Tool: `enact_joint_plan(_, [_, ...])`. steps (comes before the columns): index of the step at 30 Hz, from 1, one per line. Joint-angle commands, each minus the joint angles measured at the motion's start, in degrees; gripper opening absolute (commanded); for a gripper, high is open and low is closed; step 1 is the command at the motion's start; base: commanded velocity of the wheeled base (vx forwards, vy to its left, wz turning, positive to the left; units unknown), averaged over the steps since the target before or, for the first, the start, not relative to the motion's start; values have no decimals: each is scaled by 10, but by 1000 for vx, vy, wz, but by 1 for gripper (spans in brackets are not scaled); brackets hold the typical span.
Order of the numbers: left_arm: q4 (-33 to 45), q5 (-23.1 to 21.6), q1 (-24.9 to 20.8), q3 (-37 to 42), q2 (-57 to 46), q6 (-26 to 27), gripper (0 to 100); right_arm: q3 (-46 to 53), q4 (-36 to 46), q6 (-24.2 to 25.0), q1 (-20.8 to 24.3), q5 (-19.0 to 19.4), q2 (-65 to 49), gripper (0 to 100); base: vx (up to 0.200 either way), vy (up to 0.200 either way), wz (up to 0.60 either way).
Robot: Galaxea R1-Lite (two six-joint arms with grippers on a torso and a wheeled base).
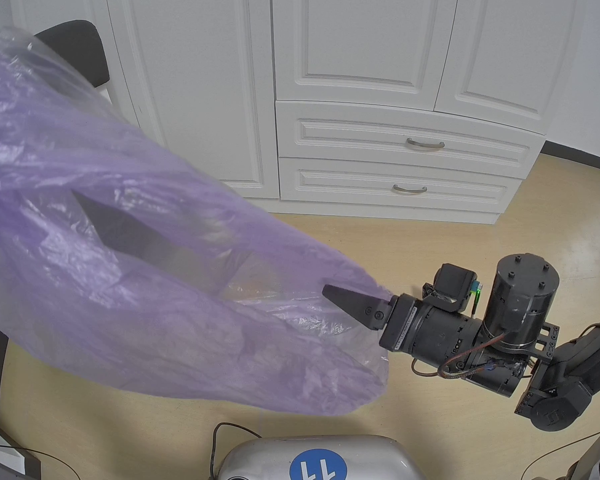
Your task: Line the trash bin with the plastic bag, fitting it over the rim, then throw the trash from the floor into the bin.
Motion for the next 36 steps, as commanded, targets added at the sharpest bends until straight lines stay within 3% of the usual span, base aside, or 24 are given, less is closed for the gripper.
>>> enact_joint_plan(1, [-12, 0, -1, -2, 10, 1, 0, 41, -37, 0, -21, 32, 34, 100, 0, 0, 0])
enact_joint_plan(11, [-13, 0, -1, -2, 14, 0, 0, 110, -232, -2, -10, 46, 94, 100, 0, 0, 0])
enact_joint_plan(31, [-13, 0, -1, -1, 19, -1, 0, 117, -232, -32, 38, 37, 112, 100, 0, 0, 0])
enact_joint_plan(36, [-13, 0, -1, -1, 20, -1, 0, 97, -232, -39, 58, -18, 113, 100, 0, 0, 0])
